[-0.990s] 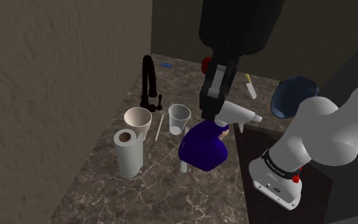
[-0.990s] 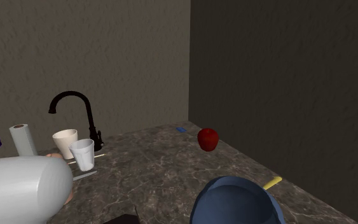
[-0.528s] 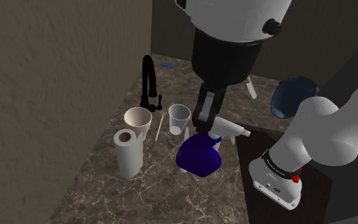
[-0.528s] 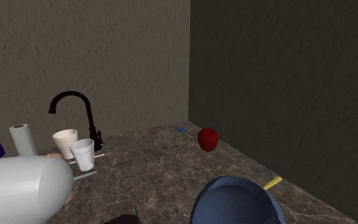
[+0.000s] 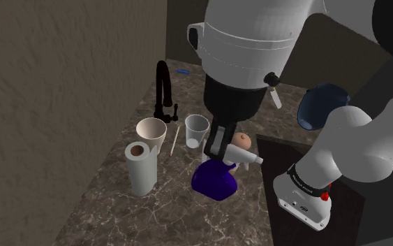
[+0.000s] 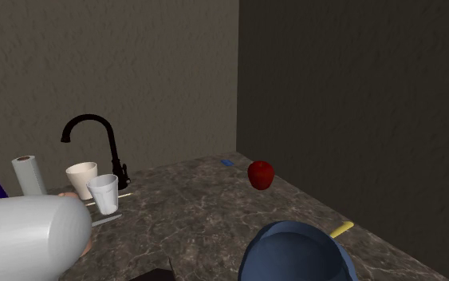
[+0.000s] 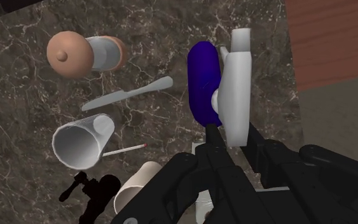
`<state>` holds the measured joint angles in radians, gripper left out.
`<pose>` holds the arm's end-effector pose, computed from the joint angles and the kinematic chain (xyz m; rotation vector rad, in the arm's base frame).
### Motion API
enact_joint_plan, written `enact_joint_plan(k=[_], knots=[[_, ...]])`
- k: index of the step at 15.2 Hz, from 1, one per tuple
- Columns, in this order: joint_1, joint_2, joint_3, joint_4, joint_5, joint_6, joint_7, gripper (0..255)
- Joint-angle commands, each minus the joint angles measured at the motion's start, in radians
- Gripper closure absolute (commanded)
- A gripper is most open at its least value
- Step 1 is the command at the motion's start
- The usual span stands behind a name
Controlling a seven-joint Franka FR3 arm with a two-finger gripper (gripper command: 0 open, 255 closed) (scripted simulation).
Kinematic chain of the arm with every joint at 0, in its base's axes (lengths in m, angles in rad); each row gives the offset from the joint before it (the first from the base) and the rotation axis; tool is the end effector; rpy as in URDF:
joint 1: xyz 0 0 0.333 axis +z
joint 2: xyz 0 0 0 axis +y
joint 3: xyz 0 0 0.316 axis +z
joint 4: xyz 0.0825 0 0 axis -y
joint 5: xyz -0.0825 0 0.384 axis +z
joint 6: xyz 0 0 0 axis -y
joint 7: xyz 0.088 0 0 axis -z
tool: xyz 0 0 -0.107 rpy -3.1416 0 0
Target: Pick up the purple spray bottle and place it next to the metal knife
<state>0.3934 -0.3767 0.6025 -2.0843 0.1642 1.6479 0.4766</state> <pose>0.2060 0.4024 0.5405 2.9508 0.6764 -0.0875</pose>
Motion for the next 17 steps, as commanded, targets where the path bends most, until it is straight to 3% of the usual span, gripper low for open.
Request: enact_joint_plan(k=[1, 17], knots=[[0.002, 0.002, 0.006, -0.025, 0.002, 0.028, 0.002, 255], [0.005, 0.043, 0.047, -0.207, 0.005, 0.247, 0.018, 255]])
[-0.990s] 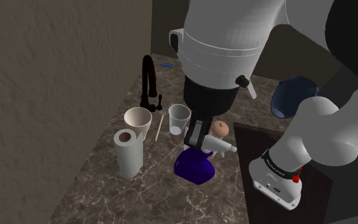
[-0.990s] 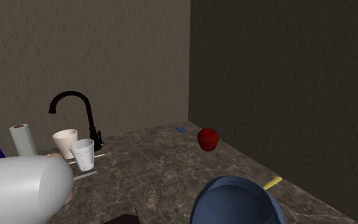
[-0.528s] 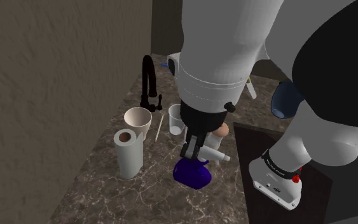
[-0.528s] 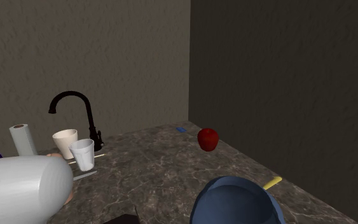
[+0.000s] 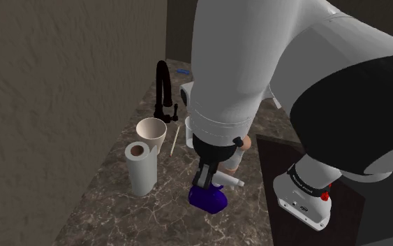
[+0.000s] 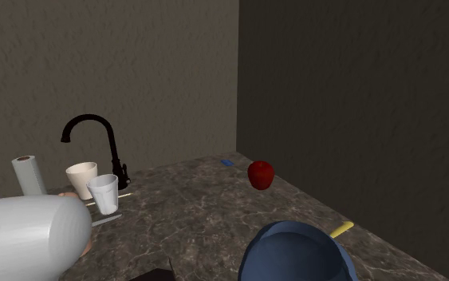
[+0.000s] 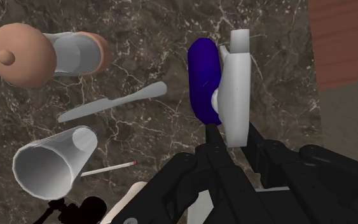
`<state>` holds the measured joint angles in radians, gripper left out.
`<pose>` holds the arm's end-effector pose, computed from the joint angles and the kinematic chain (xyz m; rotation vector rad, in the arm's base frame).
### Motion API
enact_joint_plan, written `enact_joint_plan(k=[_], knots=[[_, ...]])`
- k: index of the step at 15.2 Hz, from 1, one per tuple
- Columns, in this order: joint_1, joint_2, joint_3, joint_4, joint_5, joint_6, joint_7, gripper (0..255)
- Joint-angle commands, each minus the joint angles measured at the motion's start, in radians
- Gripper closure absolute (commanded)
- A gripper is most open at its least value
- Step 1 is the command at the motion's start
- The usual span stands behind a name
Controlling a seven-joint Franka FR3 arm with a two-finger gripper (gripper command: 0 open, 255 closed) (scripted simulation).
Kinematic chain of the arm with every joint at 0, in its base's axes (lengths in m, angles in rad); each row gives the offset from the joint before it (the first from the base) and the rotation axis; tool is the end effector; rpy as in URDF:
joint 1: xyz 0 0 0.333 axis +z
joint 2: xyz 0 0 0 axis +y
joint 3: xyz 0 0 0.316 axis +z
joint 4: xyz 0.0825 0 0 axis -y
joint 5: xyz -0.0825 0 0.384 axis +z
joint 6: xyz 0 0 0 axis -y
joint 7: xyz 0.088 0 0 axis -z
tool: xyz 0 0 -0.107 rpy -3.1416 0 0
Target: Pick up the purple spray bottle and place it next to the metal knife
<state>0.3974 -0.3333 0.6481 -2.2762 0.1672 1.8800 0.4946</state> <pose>0.2064 0.4044 0.4509 2.9506 0.6764 -0.0877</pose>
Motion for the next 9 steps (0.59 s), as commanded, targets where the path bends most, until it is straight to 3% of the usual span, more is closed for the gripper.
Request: enact_joint_plan(k=[1, 9], knots=[[0.001, 0.004, 0.005, -0.025, 0.001, 0.029, 0.002, 255], [0.001, 0.009, 0.008, -0.032, 0.0, 0.041, 0.003, 255]])
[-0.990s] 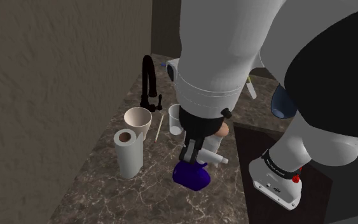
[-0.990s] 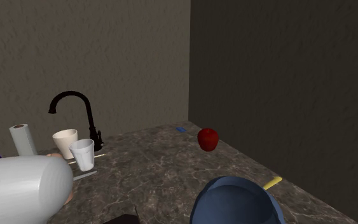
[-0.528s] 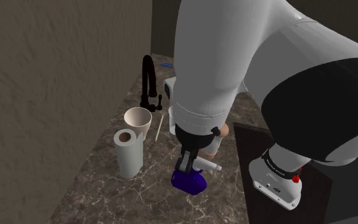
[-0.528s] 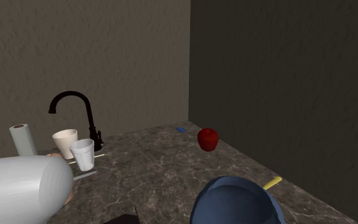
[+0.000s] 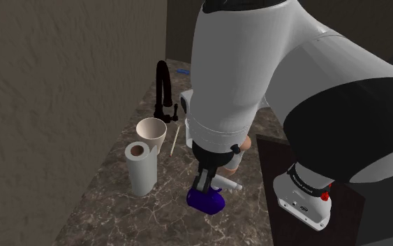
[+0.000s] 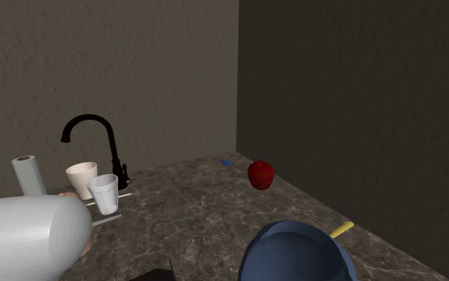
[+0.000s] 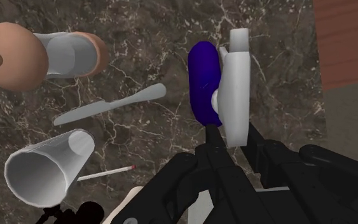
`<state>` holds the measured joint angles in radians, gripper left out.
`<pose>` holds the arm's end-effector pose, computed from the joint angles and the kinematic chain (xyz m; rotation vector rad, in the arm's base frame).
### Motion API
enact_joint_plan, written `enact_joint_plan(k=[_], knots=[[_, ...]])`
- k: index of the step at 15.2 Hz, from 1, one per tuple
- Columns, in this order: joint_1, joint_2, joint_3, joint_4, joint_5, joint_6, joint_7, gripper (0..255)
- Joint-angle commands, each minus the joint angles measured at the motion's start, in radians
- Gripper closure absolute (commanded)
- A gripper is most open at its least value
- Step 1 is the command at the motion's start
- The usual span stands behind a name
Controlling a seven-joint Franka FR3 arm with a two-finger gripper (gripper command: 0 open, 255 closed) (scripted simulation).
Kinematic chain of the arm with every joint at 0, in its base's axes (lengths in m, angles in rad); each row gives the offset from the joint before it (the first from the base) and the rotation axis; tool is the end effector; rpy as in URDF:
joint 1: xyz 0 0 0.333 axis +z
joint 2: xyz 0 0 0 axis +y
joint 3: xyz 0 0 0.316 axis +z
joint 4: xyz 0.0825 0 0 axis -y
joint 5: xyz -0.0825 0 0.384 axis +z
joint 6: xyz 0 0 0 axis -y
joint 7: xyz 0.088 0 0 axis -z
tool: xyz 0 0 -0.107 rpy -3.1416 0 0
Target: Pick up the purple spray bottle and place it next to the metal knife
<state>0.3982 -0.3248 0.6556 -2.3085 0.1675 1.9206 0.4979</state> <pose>0.2054 0.4033 0.4359 2.9509 0.6765 -0.0869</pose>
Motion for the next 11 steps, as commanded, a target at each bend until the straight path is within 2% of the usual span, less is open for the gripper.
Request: enact_joint_plan(k=[1, 6, 10, 11], knots=[[0.0, 0.0, 0.0, 0.0, 0.0, 0.0, 0.0, 0], [0.0, 0.0, 0.0, 0.0, 0.0, 0.0, 0.0, 0], [-0.004, -0.016, -0.018, 0.116, -0.005, -0.129, -0.002, 0], [-0.004, -0.016, -0.018, 0.116, -0.005, -0.129, -0.002, 0]])
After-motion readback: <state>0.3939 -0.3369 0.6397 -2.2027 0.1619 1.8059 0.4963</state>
